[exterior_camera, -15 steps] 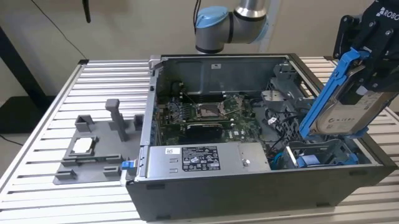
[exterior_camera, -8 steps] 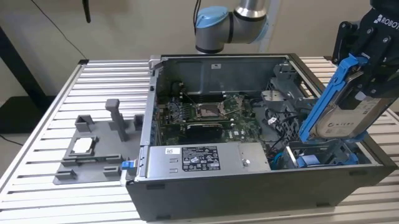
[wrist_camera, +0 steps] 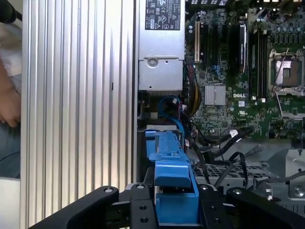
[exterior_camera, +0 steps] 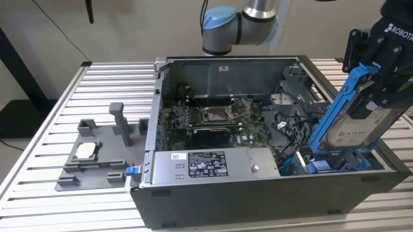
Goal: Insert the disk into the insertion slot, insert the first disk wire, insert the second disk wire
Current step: 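Insert the disk into the insertion slot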
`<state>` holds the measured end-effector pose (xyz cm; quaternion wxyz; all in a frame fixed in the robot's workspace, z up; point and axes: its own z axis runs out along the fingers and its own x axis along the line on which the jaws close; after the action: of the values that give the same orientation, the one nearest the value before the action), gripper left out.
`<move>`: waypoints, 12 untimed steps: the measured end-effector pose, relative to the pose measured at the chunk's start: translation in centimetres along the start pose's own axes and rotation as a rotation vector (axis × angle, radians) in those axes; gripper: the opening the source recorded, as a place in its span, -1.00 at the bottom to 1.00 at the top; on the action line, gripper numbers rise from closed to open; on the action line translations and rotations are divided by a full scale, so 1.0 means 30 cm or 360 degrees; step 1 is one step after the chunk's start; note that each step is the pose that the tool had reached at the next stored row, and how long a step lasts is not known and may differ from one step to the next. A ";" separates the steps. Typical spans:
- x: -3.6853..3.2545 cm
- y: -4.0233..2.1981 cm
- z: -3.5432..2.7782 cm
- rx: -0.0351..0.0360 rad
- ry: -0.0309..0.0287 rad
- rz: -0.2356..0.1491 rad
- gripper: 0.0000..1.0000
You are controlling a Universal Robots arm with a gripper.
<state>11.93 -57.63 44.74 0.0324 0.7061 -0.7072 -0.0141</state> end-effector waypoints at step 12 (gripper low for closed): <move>0.001 -0.004 0.061 0.0004 0.00007 0.0000 -0.34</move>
<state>11.93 -57.72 42.90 0.0316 0.7061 -0.7073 -0.0131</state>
